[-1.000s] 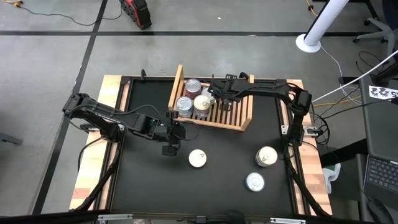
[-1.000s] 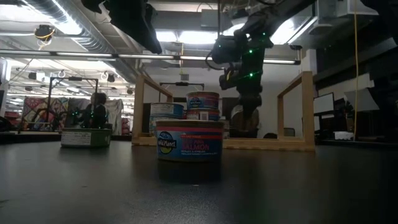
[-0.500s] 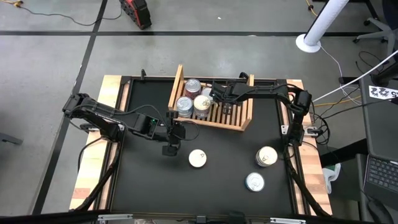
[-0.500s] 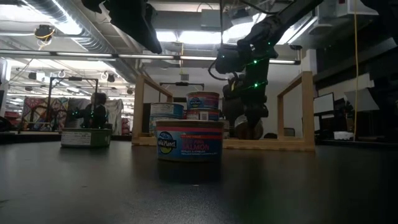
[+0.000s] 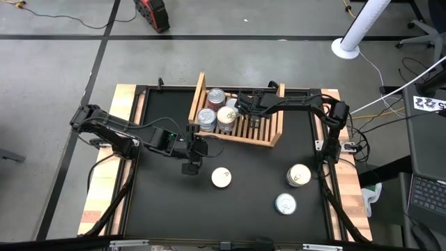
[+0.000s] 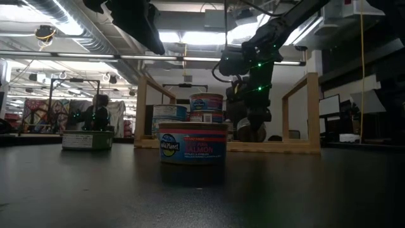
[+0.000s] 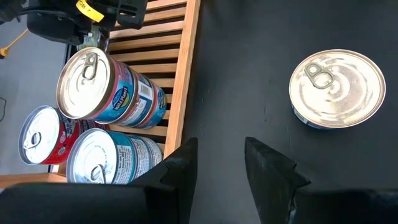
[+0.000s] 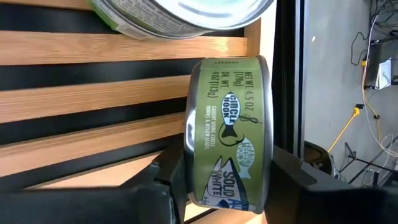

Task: Stack canned seafood by type on shelf
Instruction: Put the green tuna can on the shelf, then stack the green tuna can on top of the other green tuna can on the shelf

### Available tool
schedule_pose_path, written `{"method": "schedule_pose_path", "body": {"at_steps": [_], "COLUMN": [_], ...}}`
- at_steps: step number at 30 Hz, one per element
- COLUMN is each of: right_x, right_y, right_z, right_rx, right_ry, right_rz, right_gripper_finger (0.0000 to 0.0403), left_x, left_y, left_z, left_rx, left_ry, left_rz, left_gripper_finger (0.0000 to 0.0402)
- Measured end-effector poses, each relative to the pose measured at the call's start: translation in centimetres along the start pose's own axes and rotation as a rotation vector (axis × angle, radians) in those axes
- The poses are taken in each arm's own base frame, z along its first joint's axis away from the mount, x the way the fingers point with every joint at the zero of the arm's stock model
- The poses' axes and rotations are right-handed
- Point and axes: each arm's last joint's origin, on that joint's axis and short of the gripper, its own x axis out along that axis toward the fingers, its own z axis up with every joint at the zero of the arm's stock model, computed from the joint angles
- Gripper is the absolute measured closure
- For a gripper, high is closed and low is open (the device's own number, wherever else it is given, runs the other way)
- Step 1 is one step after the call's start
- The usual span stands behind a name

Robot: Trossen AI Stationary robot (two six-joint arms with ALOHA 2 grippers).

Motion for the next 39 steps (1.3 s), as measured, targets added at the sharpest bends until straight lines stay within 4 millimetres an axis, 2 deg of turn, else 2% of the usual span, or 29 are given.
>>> {"method": "schedule_pose_path", "body": {"at_steps": [9,14,20,30,35,39], "right_x": [0.2,0.1,0.0,-0.5,-1.8,-3.8], "right_y": [0.2,0.4,0.9,0.6,0.5,1.2], "right_z": [0.0,-0.2,-0.7,-1.5,-1.8,-1.5], "right_rx": [-0.001,-0.010,-0.093,-0.123,-0.125,-0.148], "right_ry": [0.001,0.005,0.021,0.109,0.103,0.045], "right_rz": [0.023,0.070,0.216,0.135,0.132,0.118], "right_gripper_finger": [0.0150,0.0116,0.0112,0.0112,0.0112,0.0111], "left_x": [0.0,0.0,0.0,-0.2,-0.6,-0.9], "left_y": [0.0,0.0,0.0,-0.5,-1.1,-1.5], "left_z": [0.0,0.0,0.0,-0.4,-1.2,-2.1], "left_rx": [0.000,0.000,0.000,-0.066,-0.141,-0.243], "left_ry": [0.000,0.000,0.000,0.038,0.107,0.187], "left_rz": [0.000,0.000,0.000,-0.009,-0.026,-0.009], "left_gripper_finger": [0.0274,0.0274,0.0274,0.0274,0.0274,0.0274]}}
